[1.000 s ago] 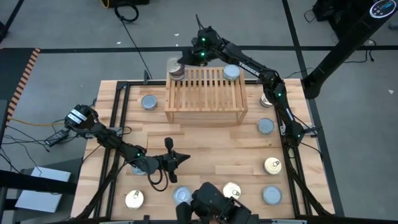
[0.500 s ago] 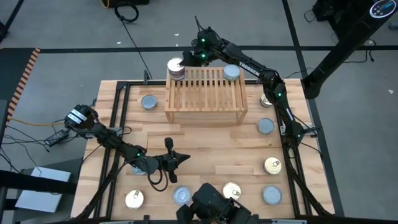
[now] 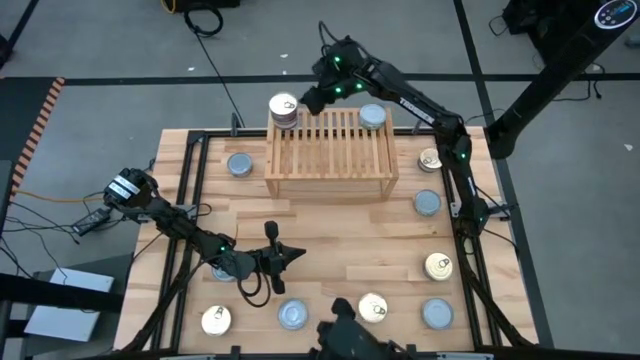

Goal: Stack canned seafood by type on shelf
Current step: Stack the green tuna can on top of the green tuna can on the shelf

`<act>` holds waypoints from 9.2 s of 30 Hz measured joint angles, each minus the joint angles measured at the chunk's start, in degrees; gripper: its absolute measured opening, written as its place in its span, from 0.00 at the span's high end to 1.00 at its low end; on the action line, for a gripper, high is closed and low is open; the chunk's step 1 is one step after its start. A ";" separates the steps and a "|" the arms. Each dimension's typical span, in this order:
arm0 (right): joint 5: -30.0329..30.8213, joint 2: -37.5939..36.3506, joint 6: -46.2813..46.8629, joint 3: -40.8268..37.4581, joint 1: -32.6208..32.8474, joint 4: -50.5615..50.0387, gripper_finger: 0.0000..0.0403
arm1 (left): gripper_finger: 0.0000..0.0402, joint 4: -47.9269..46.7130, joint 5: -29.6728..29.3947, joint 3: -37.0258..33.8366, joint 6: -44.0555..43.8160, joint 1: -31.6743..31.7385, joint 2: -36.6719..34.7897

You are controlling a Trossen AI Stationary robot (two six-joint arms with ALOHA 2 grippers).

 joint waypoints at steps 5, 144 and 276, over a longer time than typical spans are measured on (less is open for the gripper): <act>7.90 -2.99 -14.63 0.06 3.94 -6.37 0.94 | 0.98 -0.33 0.00 0.00 -0.02 0.00 0.00; 44.78 -55.80 -2.99 -92.43 56.99 35.84 0.98 | 0.88 -64.50 40.87 29.86 -29.81 10.53 15.43; 22.75 -17.14 -7.56 -65.68 53.29 42.27 0.58 | 0.99 18.91 12.24 -11.76 -23.17 -2.67 8.79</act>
